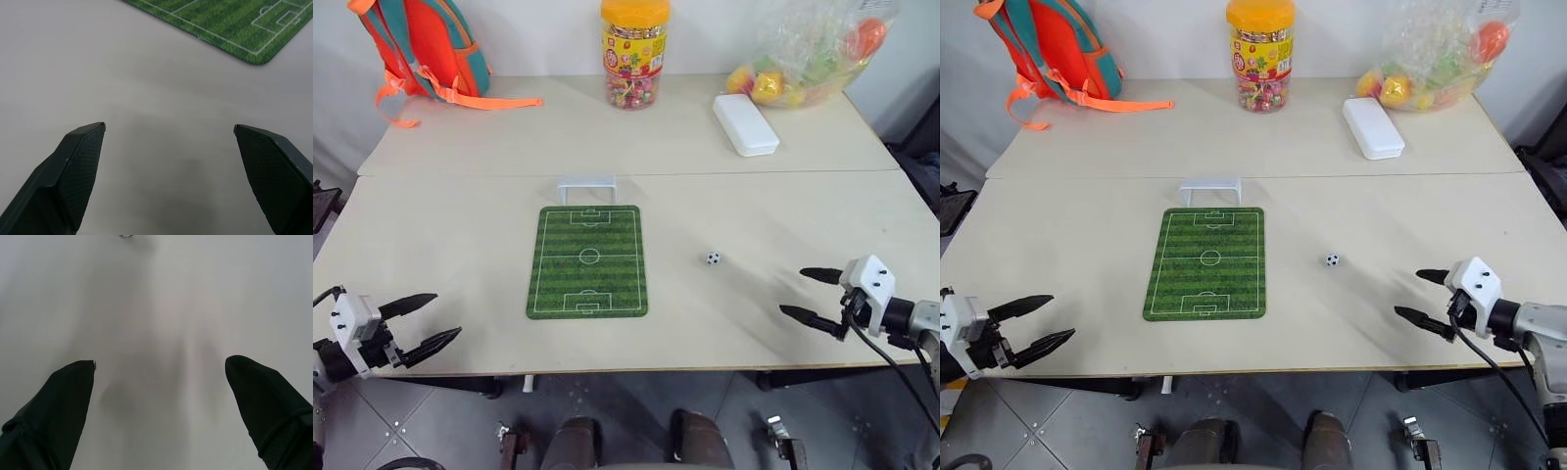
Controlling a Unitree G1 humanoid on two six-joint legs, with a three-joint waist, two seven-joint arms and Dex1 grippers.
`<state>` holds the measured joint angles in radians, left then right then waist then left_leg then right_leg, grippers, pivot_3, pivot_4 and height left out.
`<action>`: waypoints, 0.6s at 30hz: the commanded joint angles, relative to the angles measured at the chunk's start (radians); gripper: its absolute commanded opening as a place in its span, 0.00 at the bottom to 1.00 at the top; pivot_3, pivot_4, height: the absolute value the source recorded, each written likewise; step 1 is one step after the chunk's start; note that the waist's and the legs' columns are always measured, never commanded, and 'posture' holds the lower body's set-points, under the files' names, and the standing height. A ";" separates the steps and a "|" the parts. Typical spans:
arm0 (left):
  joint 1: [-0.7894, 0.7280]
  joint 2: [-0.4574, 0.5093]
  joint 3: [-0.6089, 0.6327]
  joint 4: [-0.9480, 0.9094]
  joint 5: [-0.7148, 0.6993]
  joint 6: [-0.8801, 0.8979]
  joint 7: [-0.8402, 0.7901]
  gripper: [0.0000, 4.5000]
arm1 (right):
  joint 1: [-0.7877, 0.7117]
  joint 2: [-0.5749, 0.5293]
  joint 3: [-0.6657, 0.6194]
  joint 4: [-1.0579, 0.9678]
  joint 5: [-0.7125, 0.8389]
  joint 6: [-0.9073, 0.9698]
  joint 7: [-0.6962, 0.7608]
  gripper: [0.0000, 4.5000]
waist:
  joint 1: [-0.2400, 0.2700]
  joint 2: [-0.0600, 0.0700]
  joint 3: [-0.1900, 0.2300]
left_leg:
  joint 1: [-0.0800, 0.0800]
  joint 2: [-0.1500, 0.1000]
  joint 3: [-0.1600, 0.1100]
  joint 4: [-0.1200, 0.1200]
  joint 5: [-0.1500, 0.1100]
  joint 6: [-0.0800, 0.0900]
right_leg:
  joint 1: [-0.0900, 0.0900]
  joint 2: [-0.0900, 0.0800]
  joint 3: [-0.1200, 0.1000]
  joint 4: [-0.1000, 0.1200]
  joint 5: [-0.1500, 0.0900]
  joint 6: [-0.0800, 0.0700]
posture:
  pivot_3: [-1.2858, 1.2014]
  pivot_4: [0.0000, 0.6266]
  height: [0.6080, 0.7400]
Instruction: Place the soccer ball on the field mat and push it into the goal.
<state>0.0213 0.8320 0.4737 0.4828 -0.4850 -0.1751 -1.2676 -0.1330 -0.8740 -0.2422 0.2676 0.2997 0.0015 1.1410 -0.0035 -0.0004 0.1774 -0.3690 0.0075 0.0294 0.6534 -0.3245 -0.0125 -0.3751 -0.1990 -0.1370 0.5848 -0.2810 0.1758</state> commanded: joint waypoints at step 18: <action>-0.083 -0.065 0.041 -0.095 -0.103 -0.014 -0.142 1.00 | -0.280 0.014 0.162 -0.210 0.039 0.361 -0.013 0.99 | -0.001 -0.001 0.000 | -0.001 0.006 0.004 0.010 -0.003 -0.001 | -0.001 0.005 0.003 0.003 0.002 -0.004 | 0.52 0.24 1.00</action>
<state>-0.0604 0.7602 0.5023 0.3747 -0.5685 -0.1558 -1.3776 -0.3978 -0.8634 -0.0938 0.0480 0.3507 0.3610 1.1211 -0.0049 -0.0010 0.1775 -0.3699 0.0139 0.0331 0.6638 -0.3281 -0.0135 -0.3764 -0.1937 -0.1337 0.5879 -0.2786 0.1717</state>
